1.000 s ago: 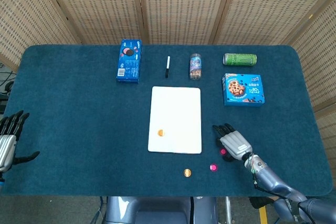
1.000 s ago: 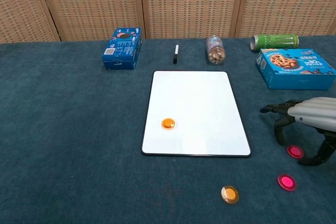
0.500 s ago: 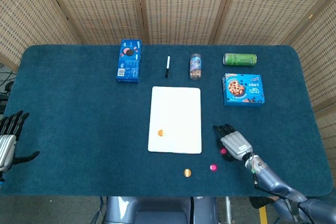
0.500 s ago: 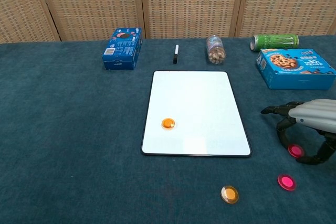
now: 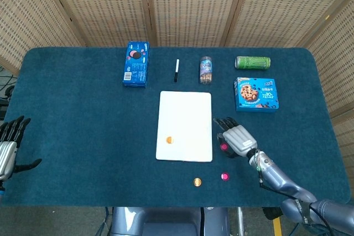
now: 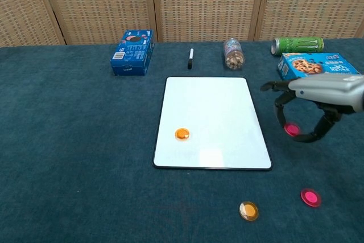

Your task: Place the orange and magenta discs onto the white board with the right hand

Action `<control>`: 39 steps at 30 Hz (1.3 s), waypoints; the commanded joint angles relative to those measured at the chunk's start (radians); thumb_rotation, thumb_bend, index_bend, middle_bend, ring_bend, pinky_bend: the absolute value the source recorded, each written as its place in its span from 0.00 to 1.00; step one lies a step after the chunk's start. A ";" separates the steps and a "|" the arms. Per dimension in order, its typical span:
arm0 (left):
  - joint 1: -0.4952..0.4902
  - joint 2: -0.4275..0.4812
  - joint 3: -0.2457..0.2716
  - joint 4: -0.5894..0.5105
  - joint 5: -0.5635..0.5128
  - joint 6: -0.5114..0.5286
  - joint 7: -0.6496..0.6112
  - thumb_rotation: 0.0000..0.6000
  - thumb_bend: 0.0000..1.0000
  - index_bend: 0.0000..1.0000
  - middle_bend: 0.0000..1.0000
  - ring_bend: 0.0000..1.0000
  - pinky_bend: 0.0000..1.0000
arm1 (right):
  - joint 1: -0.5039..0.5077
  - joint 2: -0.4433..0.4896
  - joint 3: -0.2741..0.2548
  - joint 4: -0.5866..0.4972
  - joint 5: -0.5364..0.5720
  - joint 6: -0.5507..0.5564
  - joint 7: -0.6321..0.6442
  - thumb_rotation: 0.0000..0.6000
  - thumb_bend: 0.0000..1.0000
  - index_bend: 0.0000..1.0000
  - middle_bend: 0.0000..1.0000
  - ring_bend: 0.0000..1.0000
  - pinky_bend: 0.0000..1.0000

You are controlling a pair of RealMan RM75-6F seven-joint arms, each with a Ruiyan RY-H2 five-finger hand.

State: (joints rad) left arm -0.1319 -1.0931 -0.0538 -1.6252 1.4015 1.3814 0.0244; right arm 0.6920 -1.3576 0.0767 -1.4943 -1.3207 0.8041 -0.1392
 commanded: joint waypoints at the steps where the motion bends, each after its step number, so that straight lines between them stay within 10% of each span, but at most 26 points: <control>1: -0.003 -0.001 -0.002 0.001 -0.004 -0.004 0.002 1.00 0.00 0.00 0.00 0.00 0.00 | 0.096 -0.012 0.099 -0.042 0.183 -0.087 -0.085 1.00 0.36 0.53 0.02 0.00 0.01; 15: -0.006 0.001 -0.005 0.023 -0.032 -0.032 -0.020 1.00 0.00 0.00 0.00 0.00 0.00 | 0.347 -0.218 0.132 0.076 0.706 -0.001 -0.458 1.00 0.36 0.53 0.01 0.00 0.01; 19: -0.009 0.001 -0.006 0.031 -0.034 -0.039 -0.029 1.00 0.00 0.00 0.00 0.00 0.00 | 0.360 -0.234 0.132 0.090 0.748 0.021 -0.468 1.00 0.08 0.10 0.00 0.00 0.01; 30: 0.003 -0.008 -0.007 0.035 -0.008 0.008 -0.021 1.00 0.00 0.00 0.00 0.00 0.00 | 0.264 -0.053 0.096 -0.144 0.559 0.116 -0.384 1.00 0.01 0.00 0.00 0.00 0.01; 39: 0.030 -0.036 -0.010 0.052 0.039 0.106 0.031 1.00 0.00 0.00 0.00 0.00 0.00 | 0.042 0.156 -0.091 -0.215 0.133 0.210 -0.152 1.00 0.14 0.28 0.00 0.00 0.01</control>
State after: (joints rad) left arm -0.1092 -1.1194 -0.0606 -1.5804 1.4291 1.4644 0.0381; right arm 0.8370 -1.2855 0.0732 -1.6893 -1.0364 0.9625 -0.4132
